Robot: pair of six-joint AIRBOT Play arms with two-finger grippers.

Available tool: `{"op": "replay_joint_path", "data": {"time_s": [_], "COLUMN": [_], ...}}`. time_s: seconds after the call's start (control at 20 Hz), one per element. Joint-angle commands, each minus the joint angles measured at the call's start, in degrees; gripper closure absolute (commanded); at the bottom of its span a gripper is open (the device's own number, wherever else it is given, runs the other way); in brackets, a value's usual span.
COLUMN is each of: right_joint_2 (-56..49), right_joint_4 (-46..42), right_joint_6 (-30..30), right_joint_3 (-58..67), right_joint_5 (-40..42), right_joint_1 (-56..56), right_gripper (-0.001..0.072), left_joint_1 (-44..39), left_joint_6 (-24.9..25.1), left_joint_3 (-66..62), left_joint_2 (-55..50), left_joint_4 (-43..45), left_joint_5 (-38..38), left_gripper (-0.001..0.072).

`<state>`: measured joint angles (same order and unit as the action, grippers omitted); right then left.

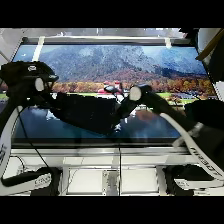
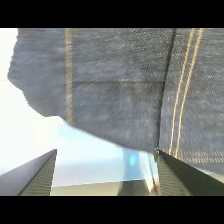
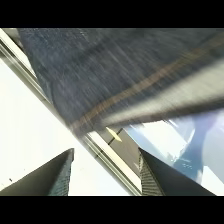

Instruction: Fold the clothes and pants, and hang the long-sleeved shirts on hangers.

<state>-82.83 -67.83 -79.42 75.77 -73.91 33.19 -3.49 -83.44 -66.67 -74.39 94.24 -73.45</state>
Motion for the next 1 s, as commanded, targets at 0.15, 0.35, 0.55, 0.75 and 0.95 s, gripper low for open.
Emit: {"op": "replay_joint_path", "data": {"time_s": [0.15,0.35,0.55,0.75,0.95], "right_joint_2": [9.5,4.7,-0.3,-4.3,-5.7], "right_joint_4": [2.6,34.0,43.8,46.8,49.5], "right_joint_6": [-12.3,-4.4,-0.2,1.2,2.8], "right_joint_3": [-6.5,-23.0,-30.5,-30.3,-29.9], "right_joint_5": [6.6,10.4,15.8,24.9,29.7], "right_joint_1": [-16.6,-27.6,-25.5,-18.4,-13.4], "right_gripper": [0.0255,0.0221,-0.0004,-0.0004,-0.0002], "left_joint_1": [0.0,0.0,-0.1,-0.1,-0.1], "left_joint_6": [-1.6,-4.4,-5.4,-6.4,-6.4], "left_joint_3": [-0.2,-0.2,-0.2,-0.2,-0.2], "left_joint_2": [17.4,23.2,24.2,24.2,24.2], "left_joint_4": [0.1,0.0,-0.4,-0.4,-0.4], "left_joint_5": [-0.3,-0.3,-0.3,-0.3,-0.3], "left_gripper": [0.0012,0.0012,0.0012,0.0012,0.0012]}}
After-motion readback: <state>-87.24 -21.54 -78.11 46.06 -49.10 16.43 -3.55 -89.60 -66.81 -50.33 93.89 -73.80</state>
